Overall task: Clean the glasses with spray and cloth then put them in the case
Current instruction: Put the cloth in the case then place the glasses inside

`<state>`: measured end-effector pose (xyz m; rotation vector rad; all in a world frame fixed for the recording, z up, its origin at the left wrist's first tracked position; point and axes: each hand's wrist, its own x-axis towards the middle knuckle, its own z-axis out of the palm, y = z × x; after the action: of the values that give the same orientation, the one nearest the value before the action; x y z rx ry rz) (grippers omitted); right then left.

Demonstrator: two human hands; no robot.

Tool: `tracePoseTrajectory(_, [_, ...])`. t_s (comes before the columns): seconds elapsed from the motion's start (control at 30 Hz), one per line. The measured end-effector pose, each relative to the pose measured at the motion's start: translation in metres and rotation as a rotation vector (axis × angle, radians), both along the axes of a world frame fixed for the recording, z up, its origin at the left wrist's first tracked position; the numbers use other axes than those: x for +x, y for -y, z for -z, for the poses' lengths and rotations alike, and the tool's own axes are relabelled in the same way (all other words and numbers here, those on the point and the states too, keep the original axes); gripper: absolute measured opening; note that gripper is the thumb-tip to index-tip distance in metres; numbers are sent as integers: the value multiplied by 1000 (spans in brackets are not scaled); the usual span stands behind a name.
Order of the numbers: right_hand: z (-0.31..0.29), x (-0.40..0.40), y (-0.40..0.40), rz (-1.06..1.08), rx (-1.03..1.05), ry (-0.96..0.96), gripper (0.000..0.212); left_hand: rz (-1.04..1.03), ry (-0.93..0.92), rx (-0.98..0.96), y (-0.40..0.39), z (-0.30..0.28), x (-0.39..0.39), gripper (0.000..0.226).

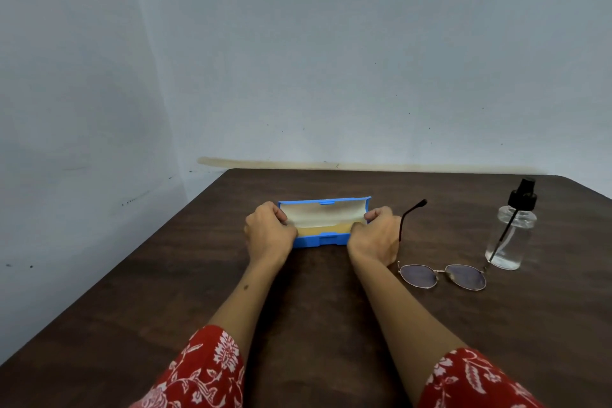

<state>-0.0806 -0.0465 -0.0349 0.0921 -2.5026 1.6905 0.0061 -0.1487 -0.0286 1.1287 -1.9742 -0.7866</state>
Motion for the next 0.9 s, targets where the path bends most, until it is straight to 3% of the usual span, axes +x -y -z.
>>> tracePoseTrajectory(0.27, [-4,15,0,20,-20,-186,25,2,-16,-74,-9,-3,6,20])
tracePoseTrajectory(0.43, [-9,47,-16,-99,-107,-377,30,28,-205,-183,-38,-9,12,26])
tracePoseTrajectory(0.6, [-26,79,-60,-229,-232,-674,24,168,-419,-99,-77,-13,14,27])
tracePoseTrajectory(0.7, [-36,82,-103,-181,-327,-813,19,308,-429,-21,-99,-10,12,23])
tracePoseTrajectory(0.77, [-36,73,-136,-58,-364,-745,21,423,-341,60,-112,-7,8,23])
tracePoseTrajectory(0.9, [-24,37,-189,116,-332,-382,23,485,-124,139,-128,0,-4,34])
